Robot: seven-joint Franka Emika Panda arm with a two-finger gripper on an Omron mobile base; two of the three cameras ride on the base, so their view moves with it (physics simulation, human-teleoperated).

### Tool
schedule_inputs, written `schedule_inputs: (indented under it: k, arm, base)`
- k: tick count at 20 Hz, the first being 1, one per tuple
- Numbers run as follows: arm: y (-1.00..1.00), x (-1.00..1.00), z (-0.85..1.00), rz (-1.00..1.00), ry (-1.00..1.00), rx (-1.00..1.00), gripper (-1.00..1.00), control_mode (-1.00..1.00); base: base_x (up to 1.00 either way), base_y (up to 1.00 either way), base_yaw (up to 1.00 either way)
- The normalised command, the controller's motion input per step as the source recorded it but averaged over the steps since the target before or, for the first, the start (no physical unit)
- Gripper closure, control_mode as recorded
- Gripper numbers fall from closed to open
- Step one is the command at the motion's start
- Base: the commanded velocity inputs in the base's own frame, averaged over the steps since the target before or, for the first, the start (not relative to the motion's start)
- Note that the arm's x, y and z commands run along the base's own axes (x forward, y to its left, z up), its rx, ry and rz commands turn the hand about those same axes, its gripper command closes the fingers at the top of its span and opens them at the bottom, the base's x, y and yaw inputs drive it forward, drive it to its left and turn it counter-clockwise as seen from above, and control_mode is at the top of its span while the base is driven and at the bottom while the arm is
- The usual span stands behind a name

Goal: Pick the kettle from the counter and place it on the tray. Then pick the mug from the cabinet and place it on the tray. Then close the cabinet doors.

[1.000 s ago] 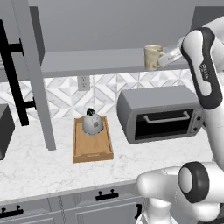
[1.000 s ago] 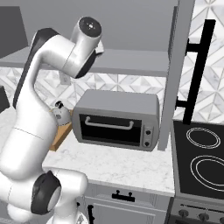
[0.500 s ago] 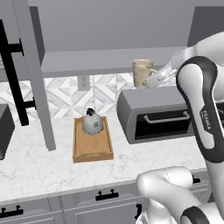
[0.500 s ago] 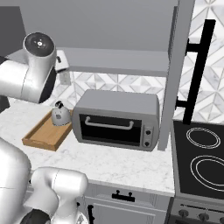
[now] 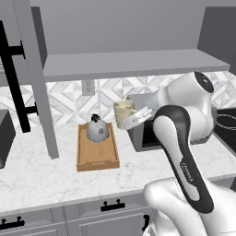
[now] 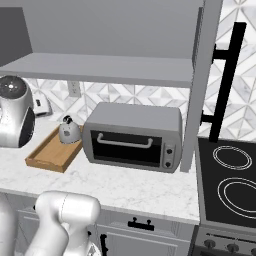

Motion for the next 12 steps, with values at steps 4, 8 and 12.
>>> schedule_inputs:
  k: [4,8,12]
  arm:
    - [0.37,0.29,-1.0,0.0,0.06,-0.03,1.0,-1.0]
    - [0.32,0.37,-0.92,0.0,0.21,-0.02,1.0,-1.0]
    - [0.16,0.55,-0.75,-0.01,0.11,-0.09,1.0,-1.0]
  base:
    - [0.0,0.0,0.0]
    - [0.0,0.0,0.0]
    - [0.0,0.0,0.0]
